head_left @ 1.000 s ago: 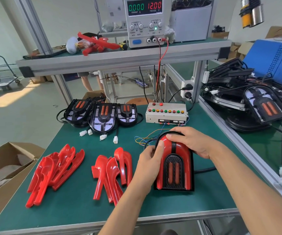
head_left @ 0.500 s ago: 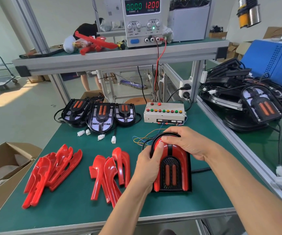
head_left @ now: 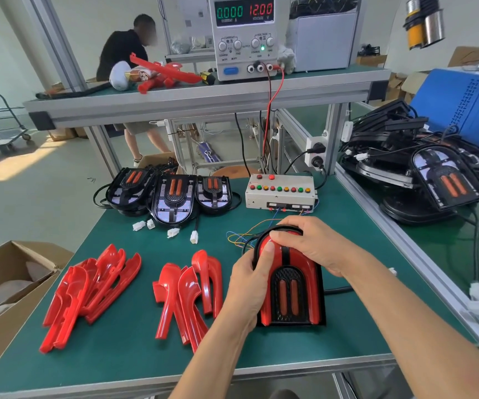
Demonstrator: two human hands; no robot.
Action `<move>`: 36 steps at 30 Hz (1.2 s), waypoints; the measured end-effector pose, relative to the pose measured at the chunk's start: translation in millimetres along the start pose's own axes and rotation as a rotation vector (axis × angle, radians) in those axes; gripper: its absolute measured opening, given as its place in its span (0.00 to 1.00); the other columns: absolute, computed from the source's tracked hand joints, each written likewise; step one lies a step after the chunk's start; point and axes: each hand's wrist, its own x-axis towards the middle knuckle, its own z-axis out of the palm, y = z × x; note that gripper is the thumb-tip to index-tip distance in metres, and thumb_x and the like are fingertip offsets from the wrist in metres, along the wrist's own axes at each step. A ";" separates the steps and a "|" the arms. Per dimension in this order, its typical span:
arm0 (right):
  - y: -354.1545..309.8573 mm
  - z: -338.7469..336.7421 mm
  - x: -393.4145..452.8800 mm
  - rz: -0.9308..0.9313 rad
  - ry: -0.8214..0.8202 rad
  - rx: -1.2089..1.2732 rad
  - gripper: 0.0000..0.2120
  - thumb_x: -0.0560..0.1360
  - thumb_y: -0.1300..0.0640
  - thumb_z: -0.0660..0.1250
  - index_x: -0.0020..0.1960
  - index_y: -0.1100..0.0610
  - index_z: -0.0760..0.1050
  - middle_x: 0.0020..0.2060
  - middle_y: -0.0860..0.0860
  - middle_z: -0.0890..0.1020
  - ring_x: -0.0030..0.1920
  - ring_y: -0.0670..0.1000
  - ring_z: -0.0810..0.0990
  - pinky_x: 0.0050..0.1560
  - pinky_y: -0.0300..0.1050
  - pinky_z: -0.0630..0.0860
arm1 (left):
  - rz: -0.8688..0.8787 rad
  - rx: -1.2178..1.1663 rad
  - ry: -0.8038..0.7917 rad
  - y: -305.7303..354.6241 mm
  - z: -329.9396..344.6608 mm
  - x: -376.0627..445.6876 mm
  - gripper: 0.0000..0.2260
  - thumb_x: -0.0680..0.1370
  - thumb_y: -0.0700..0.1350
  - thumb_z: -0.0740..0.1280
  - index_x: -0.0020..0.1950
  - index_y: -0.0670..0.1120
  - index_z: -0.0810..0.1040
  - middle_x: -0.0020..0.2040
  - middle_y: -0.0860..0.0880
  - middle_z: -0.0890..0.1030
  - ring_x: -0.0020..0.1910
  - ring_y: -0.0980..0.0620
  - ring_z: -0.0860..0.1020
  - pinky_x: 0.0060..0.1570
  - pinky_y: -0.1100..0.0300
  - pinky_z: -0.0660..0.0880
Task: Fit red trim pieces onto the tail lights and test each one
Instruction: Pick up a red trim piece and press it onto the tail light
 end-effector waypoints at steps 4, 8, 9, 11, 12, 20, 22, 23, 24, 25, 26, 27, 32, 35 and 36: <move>6.4 -16.1 -9.4 0.015 -0.065 0.068 0.21 0.73 0.47 0.74 0.64 0.50 0.78 0.59 0.46 0.84 0.60 0.42 0.82 0.62 0.38 0.78 | -0.003 0.060 -0.065 0.2 -4.8 -2.1 0.20 0.81 0.65 0.60 0.64 0.56 0.80 0.60 0.56 0.84 0.62 0.58 0.80 0.68 0.50 0.73; 32.4 -22.8 -27.9 0.067 -0.099 0.127 0.17 0.75 0.47 0.72 0.63 0.48 0.79 0.58 0.48 0.85 0.62 0.49 0.83 0.64 0.50 0.77 | -0.062 0.106 -0.124 -5.7 -18.1 -9.4 0.22 0.79 0.68 0.57 0.66 0.59 0.77 0.63 0.62 0.81 0.65 0.64 0.76 0.69 0.56 0.69; 39.9 -20.8 -31.0 0.076 -0.087 0.144 0.18 0.75 0.46 0.72 0.63 0.48 0.80 0.59 0.48 0.85 0.62 0.50 0.82 0.65 0.53 0.76 | -0.071 0.126 -0.136 -7.7 -21.2 -12.2 0.20 0.80 0.67 0.58 0.65 0.60 0.77 0.62 0.64 0.81 0.63 0.66 0.76 0.68 0.58 0.69; 51.3 -14.5 -34.6 0.068 -0.036 0.178 0.17 0.74 0.46 0.72 0.61 0.48 0.81 0.57 0.48 0.86 0.60 0.50 0.83 0.65 0.55 0.76 | -0.061 0.196 -0.124 -13.1 -28.3 -18.6 0.17 0.80 0.68 0.58 0.59 0.62 0.78 0.55 0.67 0.82 0.56 0.70 0.77 0.61 0.60 0.71; 55.3 -11.2 -35.8 0.058 -0.004 0.212 0.14 0.74 0.46 0.72 0.58 0.48 0.82 0.55 0.48 0.86 0.57 0.49 0.84 0.63 0.54 0.77 | -0.048 0.242 -0.115 -17.8 -32.8 -21.3 0.17 0.78 0.69 0.59 0.56 0.61 0.78 0.52 0.67 0.81 0.52 0.69 0.77 0.59 0.59 0.72; 66.0 1.5 -38.2 0.017 0.136 0.338 0.11 0.77 0.48 0.69 0.54 0.52 0.84 0.51 0.59 0.86 0.50 0.54 0.86 0.49 0.49 0.84 | 0.041 0.404 -0.304 -24.5 -45.2 -34.5 0.27 0.79 0.45 0.69 0.75 0.60 0.65 0.65 0.60 0.79 0.66 0.60 0.77 0.68 0.53 0.72; 69.3 2.5 -38.6 0.015 0.169 0.357 0.15 0.77 0.49 0.68 0.58 0.57 0.82 0.53 0.61 0.86 0.52 0.56 0.85 0.56 0.54 0.83 | 0.058 0.411 -0.283 -24.1 -43.2 -32.9 0.29 0.78 0.46 0.71 0.76 0.59 0.65 0.65 0.59 0.80 0.65 0.57 0.78 0.67 0.51 0.73; 71.1 2.7 -39.1 0.012 0.179 0.365 0.16 0.77 0.49 0.68 0.59 0.58 0.82 0.53 0.60 0.86 0.53 0.57 0.85 0.58 0.54 0.82 | 0.058 0.404 -0.270 -24.9 -42.1 -32.2 0.29 0.77 0.46 0.72 0.75 0.60 0.66 0.64 0.58 0.81 0.63 0.55 0.79 0.66 0.50 0.75; 72.6 2.8 -40.1 0.011 0.186 0.377 0.16 0.77 0.49 0.68 0.59 0.59 0.82 0.54 0.59 0.86 0.54 0.56 0.85 0.60 0.53 0.81 | 0.052 0.401 -0.255 -27.3 -41.5 -31.0 0.29 0.76 0.48 0.73 0.74 0.61 0.67 0.62 0.57 0.82 0.61 0.51 0.80 0.64 0.50 0.76; 73.4 3.1 -40.7 0.011 0.193 0.395 0.17 0.77 0.49 0.68 0.60 0.59 0.81 0.54 0.58 0.87 0.55 0.56 0.85 0.60 0.52 0.81 | 0.052 0.404 -0.236 -29.2 -40.7 -30.3 0.29 0.75 0.49 0.74 0.72 0.64 0.68 0.60 0.57 0.83 0.59 0.48 0.81 0.62 0.50 0.77; 73.7 3.1 -41.2 0.012 0.201 0.407 0.17 0.77 0.49 0.68 0.60 0.59 0.81 0.54 0.58 0.87 0.55 0.56 0.85 0.59 0.51 0.81 | 0.061 0.408 -0.219 -30.6 -39.9 -29.9 0.28 0.74 0.50 0.74 0.71 0.65 0.69 0.58 0.57 0.84 0.58 0.46 0.81 0.60 0.52 0.77; 74.3 3.1 -41.3 0.011 0.207 0.410 0.17 0.77 0.49 0.68 0.59 0.58 0.82 0.54 0.58 0.87 0.55 0.56 0.86 0.58 0.49 0.82 | 0.069 0.411 -0.206 -31.7 -38.7 -29.7 0.27 0.73 0.51 0.74 0.70 0.66 0.70 0.57 0.57 0.84 0.57 0.45 0.80 0.59 0.52 0.78; 75.5 1.7 -40.3 0.009 0.205 0.394 0.13 0.77 0.48 0.69 0.56 0.54 0.85 0.54 0.56 0.87 0.56 0.55 0.86 0.53 0.42 0.82 | 0.066 0.380 -0.164 -34.8 -34.9 -29.8 0.26 0.73 0.48 0.75 0.69 0.61 0.72 0.56 0.56 0.85 0.54 0.51 0.82 0.58 0.53 0.77; 67.3 5.9 -44.8 0.005 0.232 0.228 0.14 0.79 0.44 0.65 0.56 0.50 0.85 0.52 0.48 0.88 0.55 0.47 0.86 0.57 0.41 0.80 | 0.046 0.356 -0.135 -34.8 -32.3 -29.8 0.26 0.74 0.46 0.75 0.69 0.60 0.72 0.54 0.56 0.85 0.51 0.52 0.82 0.57 0.55 0.78; 64.7 6.6 -48.4 -0.009 0.260 0.111 0.15 0.80 0.42 0.63 0.56 0.47 0.84 0.52 0.43 0.87 0.55 0.42 0.85 0.57 0.36 0.77 | 0.042 0.344 -0.120 -34.7 -30.7 -30.5 0.26 0.74 0.45 0.76 0.68 0.59 0.72 0.52 0.56 0.85 0.48 0.51 0.81 0.54 0.60 0.78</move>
